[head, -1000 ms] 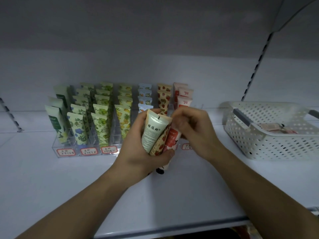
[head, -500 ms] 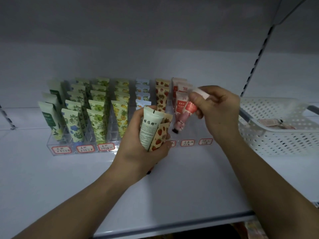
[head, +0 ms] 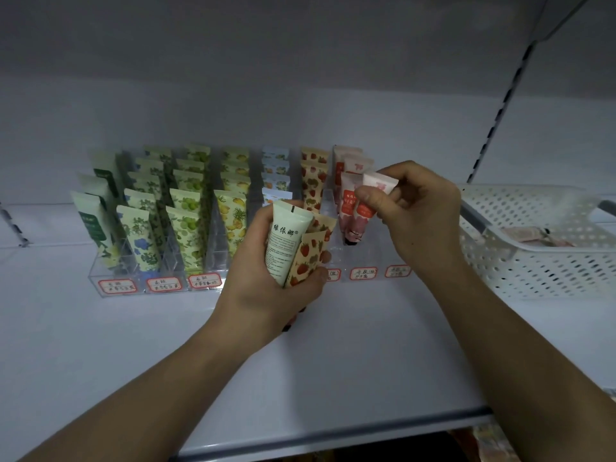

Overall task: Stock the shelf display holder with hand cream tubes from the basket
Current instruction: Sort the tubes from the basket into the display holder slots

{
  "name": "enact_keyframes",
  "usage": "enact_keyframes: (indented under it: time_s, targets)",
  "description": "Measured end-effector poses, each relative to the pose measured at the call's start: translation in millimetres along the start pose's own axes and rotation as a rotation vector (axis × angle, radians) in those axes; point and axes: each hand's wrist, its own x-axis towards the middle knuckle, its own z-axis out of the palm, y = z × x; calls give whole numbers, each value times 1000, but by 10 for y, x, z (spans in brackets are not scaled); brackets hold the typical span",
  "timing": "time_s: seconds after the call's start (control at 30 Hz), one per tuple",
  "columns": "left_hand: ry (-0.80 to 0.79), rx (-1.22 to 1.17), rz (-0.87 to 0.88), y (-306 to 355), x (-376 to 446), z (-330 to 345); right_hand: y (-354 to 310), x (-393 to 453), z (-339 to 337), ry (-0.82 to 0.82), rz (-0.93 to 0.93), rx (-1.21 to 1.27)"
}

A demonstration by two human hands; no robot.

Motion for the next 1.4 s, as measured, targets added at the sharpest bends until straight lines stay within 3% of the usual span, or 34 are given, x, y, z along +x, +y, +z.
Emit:
enact_keyframes:
  time_s: [0.43, 0.8, 1.03, 1.17, 1.23, 1.33, 1.4]
  targets:
    - [16, 18, 4, -3, -1, 4, -31, 39, 104, -92, 119, -158]
    - [9, -124, -19, 19, -2, -23, 2, 17, 120, -125, 227, -187]
    - [-20, -254, -62, 15, 6, -46, -71, -116, 118, -17, 300, -135]
    - [23, -245, -68, -3, 18, -61, -225, -225, 121, 155, -30, -148]
    - [8, -219, -40, -6, 33, -57, -283, -279, 146, 12, -89, 5]
    - [-19, -208, -14, 1, 36, -37, -304, -343, 226, -386, 41, 218]
    - [-26, -189, -28, 5, 30, -27, -277, -342, 253, -436, 60, 254]
